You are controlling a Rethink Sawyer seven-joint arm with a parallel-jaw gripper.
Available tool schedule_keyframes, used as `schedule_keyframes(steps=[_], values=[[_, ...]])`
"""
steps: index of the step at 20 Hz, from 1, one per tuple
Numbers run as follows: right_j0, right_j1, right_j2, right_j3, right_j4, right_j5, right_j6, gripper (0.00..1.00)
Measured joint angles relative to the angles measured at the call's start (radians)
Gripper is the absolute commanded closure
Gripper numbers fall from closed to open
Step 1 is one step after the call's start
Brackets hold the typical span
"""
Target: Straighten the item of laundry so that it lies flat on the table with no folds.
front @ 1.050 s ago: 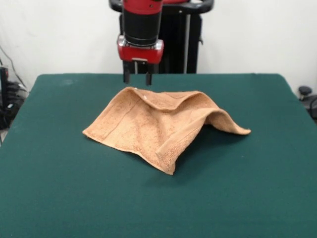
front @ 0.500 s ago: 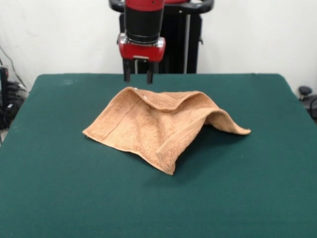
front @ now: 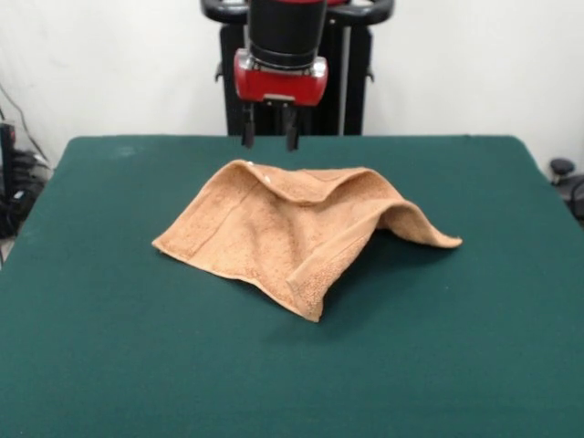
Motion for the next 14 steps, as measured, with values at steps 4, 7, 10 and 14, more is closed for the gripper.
schedule_keyframes(steps=[4, 7, 10, 14], values=[[0.018, 0.007, 0.0, -0.054, 0.009, 0.031, 0.0, 0.0], [0.03, 0.016, 0.0, -0.112, 0.023, 0.039, 0.0, 0.0], [0.031, 0.035, 0.0, -0.158, 0.031, 0.039, 0.0, 0.0], [0.03, 0.066, 0.0, -0.214, 0.035, 0.04, 0.0, 0.0]])
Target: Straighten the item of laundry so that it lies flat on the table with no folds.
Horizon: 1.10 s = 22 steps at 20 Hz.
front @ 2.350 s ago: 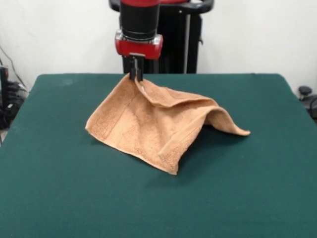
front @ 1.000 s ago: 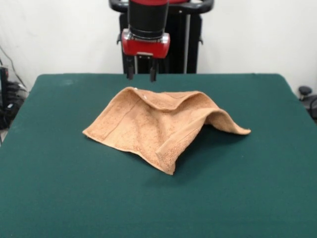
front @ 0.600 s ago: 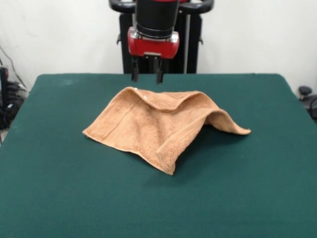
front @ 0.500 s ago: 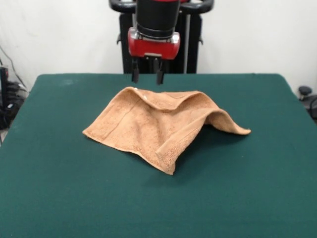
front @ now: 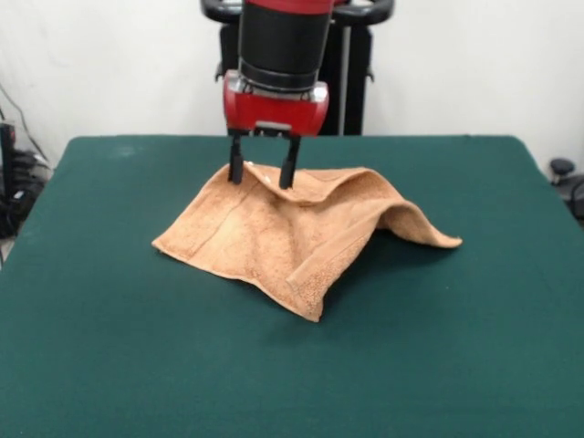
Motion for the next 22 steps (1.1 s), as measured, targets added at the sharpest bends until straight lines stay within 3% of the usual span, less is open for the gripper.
schedule_keyframes(steps=[9, 22], values=[[0.0, 0.082, 0.0, -0.081, 0.001, 0.0, 0.0, 0.0], [0.038, 0.181, 0.001, -0.086, 0.001, -0.036, 0.0, 0.0]])
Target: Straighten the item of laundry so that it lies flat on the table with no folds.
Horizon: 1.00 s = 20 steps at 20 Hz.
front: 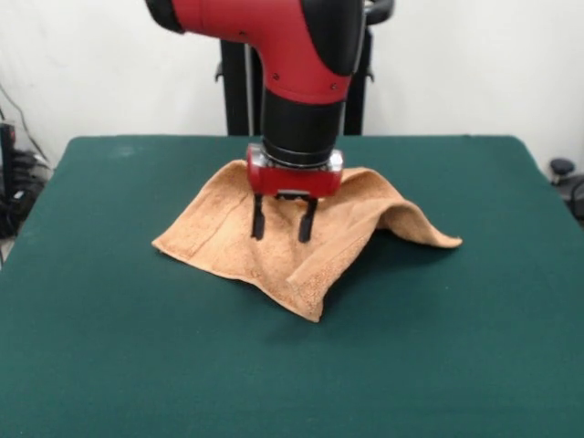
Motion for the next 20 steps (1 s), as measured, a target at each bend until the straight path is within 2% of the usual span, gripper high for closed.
schedule_keyframes(steps=[7, 20], values=[[0.042, 0.001, 0.0, 0.009, 0.003, -0.018, 0.0, 0.0], [0.049, -0.016, 0.0, 0.027, 0.034, -0.032, 0.0, 0.0]])
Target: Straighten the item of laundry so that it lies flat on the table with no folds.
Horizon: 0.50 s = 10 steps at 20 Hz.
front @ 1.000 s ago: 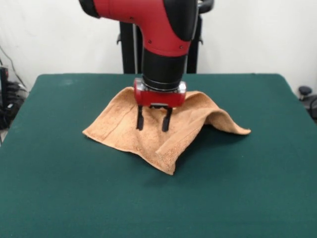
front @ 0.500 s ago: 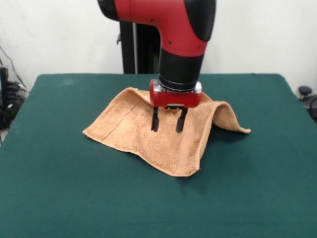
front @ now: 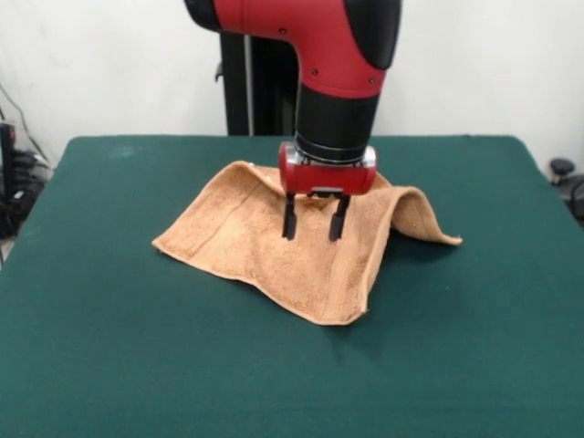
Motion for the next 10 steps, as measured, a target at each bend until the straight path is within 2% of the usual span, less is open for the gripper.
schedule_keyframes(steps=[10], values=[[0.011, 0.019, 0.0, 0.0, 0.016, -0.035, 0.0, 0.0]])
